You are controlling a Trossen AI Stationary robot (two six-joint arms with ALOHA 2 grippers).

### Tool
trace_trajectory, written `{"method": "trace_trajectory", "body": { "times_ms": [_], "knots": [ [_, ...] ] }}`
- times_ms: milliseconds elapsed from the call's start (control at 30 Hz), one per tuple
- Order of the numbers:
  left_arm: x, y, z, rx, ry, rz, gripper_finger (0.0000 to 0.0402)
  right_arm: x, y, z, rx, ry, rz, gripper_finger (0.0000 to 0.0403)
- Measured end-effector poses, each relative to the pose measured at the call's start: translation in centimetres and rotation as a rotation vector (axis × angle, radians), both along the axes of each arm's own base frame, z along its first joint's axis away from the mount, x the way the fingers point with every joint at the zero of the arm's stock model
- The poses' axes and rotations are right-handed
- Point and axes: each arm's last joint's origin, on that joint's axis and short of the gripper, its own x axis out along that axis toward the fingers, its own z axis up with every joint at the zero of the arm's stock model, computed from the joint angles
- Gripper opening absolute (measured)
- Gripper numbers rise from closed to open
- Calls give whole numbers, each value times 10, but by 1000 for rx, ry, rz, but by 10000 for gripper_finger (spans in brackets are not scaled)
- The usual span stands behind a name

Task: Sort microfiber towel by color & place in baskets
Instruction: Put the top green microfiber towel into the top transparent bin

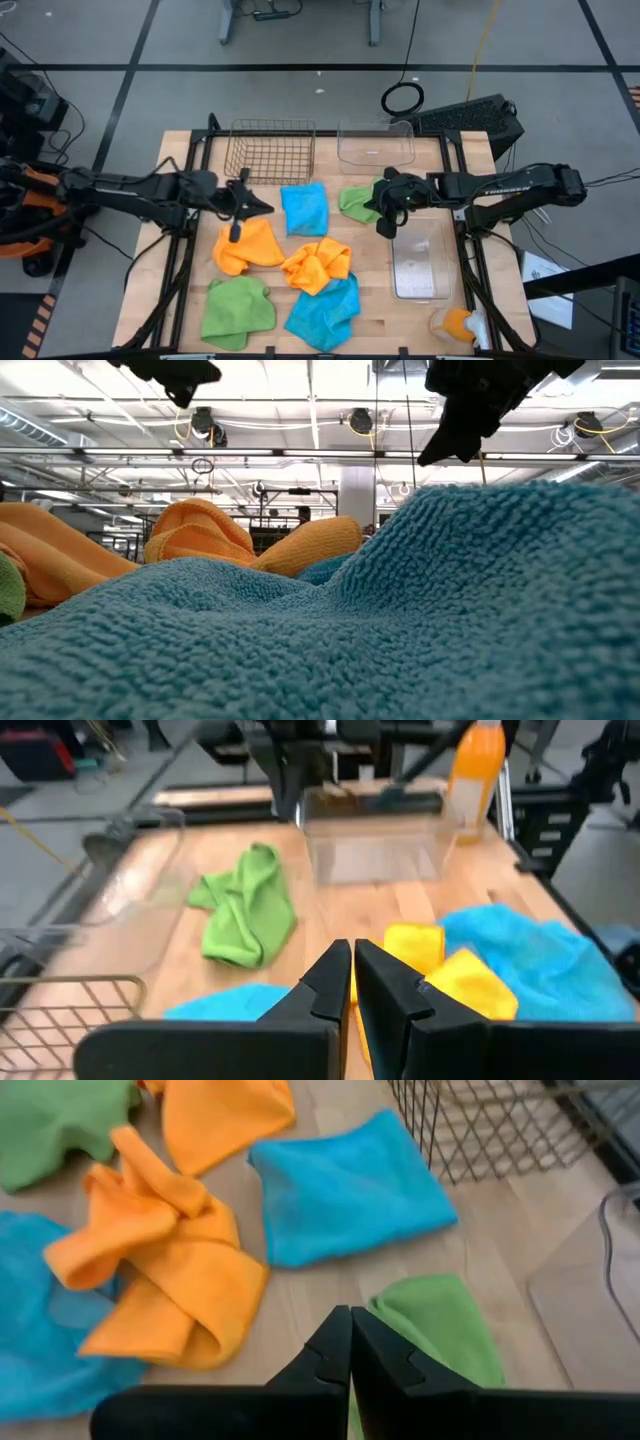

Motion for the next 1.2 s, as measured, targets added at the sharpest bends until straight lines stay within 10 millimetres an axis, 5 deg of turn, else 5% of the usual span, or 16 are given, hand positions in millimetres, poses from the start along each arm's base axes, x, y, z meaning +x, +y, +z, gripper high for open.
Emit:
{"method": "trace_trajectory", "body": {
  "times_ms": [300, 900, 1200],
  "knots": [
    [35, -15, -21, 8, 53, -55, 28, 5, -10, -23, 8, 161, -38, 38],
    [83, -26, -60, 11, 80, -66, 28, 40, -35, -58, -108, 488, 81, 259],
    [96, -28, -67, -20, 28, -56, 28, 45, -58, -82, -77, 588, 28, 279]
  ]
}}
